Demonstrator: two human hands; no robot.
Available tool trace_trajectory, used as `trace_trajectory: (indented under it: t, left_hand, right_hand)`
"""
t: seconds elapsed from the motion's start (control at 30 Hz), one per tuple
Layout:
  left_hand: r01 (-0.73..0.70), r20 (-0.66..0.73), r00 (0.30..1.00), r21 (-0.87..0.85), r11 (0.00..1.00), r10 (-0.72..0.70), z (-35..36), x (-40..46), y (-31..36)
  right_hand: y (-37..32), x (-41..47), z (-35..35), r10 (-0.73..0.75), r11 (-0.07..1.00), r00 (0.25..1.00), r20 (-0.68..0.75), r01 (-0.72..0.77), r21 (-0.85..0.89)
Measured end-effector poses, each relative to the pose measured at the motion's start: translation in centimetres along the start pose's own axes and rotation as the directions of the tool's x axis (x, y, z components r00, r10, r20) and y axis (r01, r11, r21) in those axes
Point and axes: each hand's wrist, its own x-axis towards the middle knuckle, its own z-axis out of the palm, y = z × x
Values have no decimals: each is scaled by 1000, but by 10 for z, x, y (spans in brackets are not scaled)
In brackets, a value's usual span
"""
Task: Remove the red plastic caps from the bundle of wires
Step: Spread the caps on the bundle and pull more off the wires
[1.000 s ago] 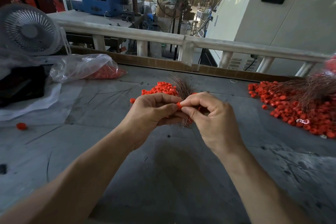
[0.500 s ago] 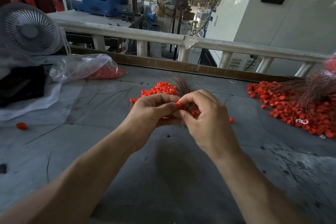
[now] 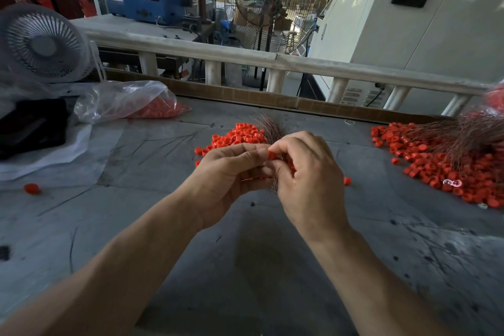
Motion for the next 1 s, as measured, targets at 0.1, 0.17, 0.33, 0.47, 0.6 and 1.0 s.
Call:
trace_trajectory:
  t: [0.1,0.17,0.33,0.47,0.6,1.0]
  left_hand:
    - [13,-16,1000,39,999,-12,-1,-2,2]
    - [13,-31,999,62,998,-11,-1,-3,3]
    - [-28,-44,999,78,997,32,1,-2,3]
    - [-30,-44,998,77,997,34,1,-2,3]
    - [-20,-39,999,41,999,22,1,-3,3]
    - [19,-58,998,70,997,-15,-2,-3,2]
  right_hand:
    - [0,0,1,-17,1000,1000,3,17,-6]
    - [0,-1,1,-22,1000,1000,9,22,-2]
    - [-1,-2,2,-26,999,1000,11,27,-39]
    - [0,-1,1,-80,994,997,-6,80,-76]
    - [3,-1,1,-106,992,994,-25,104,-68]
    - [11,2,5,-168,979,986,-10,166,-117]
